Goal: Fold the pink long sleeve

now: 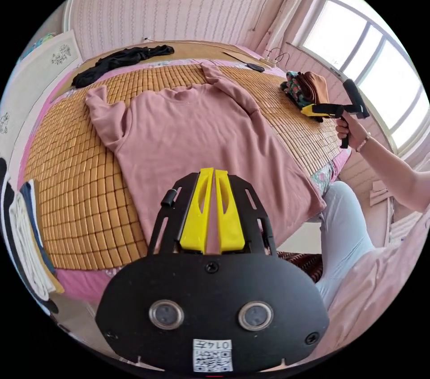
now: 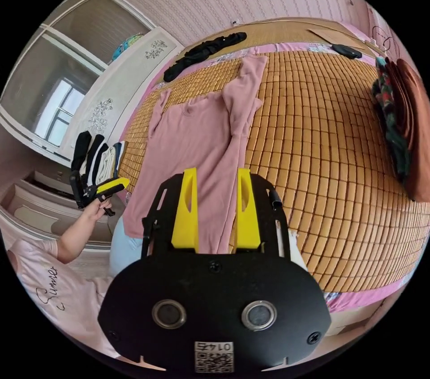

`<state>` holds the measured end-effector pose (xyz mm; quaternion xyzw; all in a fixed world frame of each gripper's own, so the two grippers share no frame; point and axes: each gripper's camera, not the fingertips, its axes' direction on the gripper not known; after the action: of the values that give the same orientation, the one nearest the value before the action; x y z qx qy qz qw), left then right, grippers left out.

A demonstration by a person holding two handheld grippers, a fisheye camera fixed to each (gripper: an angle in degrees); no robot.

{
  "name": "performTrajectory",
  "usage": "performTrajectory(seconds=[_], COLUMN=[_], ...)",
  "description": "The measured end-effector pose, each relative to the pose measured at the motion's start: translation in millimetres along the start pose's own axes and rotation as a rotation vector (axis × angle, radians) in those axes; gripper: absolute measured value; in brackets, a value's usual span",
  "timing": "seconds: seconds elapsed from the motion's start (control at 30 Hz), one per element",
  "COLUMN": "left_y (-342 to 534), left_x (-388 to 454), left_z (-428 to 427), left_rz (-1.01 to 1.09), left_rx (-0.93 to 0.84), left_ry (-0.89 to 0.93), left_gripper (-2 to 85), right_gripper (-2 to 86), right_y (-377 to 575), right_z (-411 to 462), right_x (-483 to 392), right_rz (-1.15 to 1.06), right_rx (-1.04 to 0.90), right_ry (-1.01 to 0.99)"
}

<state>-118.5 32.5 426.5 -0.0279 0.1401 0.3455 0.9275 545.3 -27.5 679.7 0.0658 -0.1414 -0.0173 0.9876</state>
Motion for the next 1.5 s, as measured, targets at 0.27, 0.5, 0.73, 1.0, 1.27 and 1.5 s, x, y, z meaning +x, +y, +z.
performTrajectory(seconds=[0.27, 0.5, 0.73, 1.0, 1.27, 1.5], left_y=[-194.6, -248.1, -242.4, -250.1, -277.6, -307.3], left_x=[28.6, 40.3, 50.1, 72.1, 124.6, 211.8], left_z=[121.5, 228.0, 254.4, 271.4, 245.8, 290.2], left_rz=[0.118, 0.178, 0.204, 0.238, 0.247, 0.385], left_rx=[0.051, -0.142, -0.103, -0.093, -0.064, -0.117], left_ry=[0.063, -0.065, -0.066, -0.132, -0.007, 0.030], left_gripper=[-1.0, -1.0, -0.8, -0.7, 0.1, 7.1], right_gripper=[14.8, 14.3, 1.2, 3.4, 11.0, 13.8], right_y=[-152.8, -200.8, -136.0, 124.4, 159.7, 207.8], right_z=[52.3, 137.8, 103.4, -17.5, -29.7, -43.6], right_x=[40.5, 87.5, 102.9, 86.8, 144.6, 236.6], right_rz=[-0.004, 0.096, 0.042, 0.192, 0.257, 0.501], right_rx=[-0.004, -0.001, 0.228, 0.372, 0.354, 0.409], right_ry=[0.097, 0.149, -0.040, 0.166, 0.462, 0.459])
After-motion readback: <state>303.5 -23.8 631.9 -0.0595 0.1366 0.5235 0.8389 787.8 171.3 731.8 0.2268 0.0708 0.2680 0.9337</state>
